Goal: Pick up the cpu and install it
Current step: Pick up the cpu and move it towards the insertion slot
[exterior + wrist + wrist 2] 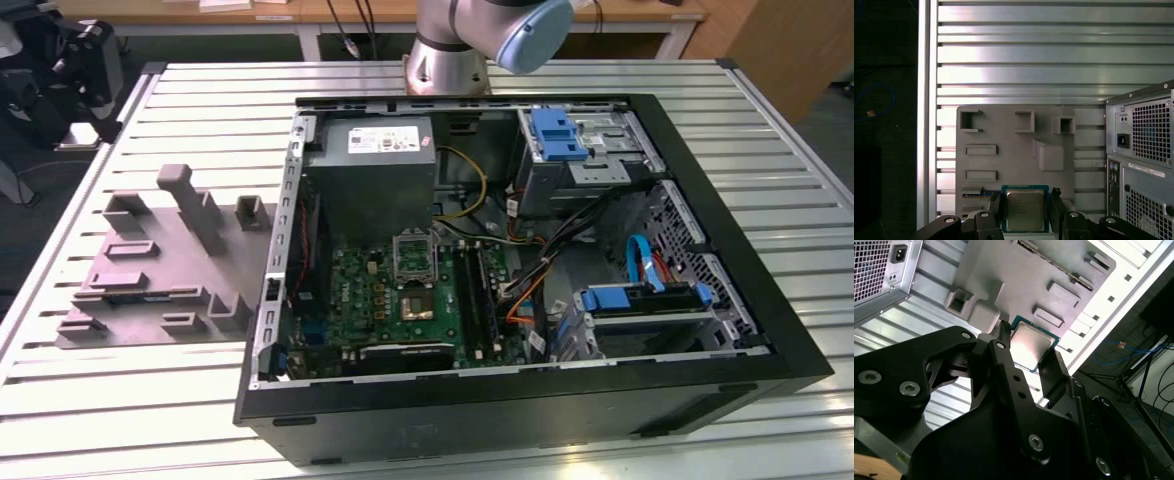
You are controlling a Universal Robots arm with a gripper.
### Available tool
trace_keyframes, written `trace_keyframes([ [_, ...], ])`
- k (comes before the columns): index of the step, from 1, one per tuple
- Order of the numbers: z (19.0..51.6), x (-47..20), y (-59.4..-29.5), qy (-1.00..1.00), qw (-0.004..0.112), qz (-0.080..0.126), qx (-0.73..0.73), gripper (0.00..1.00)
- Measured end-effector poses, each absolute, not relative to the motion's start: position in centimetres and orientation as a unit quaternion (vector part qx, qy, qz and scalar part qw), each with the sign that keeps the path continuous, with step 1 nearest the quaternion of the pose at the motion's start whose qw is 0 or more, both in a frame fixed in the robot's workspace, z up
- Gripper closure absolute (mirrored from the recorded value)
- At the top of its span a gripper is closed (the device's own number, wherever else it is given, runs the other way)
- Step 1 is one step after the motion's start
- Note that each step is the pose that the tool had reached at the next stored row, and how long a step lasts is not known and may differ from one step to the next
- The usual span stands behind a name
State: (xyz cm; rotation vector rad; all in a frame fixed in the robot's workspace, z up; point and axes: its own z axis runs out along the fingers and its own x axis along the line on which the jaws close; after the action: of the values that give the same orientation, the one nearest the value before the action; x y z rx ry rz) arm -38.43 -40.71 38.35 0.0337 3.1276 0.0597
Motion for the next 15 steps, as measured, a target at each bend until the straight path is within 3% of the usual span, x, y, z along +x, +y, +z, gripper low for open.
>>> trace_keyframes([
  [15,38.34,-38.13,-40.71,1.0,0.007,0.019,0.011,0.53],
])
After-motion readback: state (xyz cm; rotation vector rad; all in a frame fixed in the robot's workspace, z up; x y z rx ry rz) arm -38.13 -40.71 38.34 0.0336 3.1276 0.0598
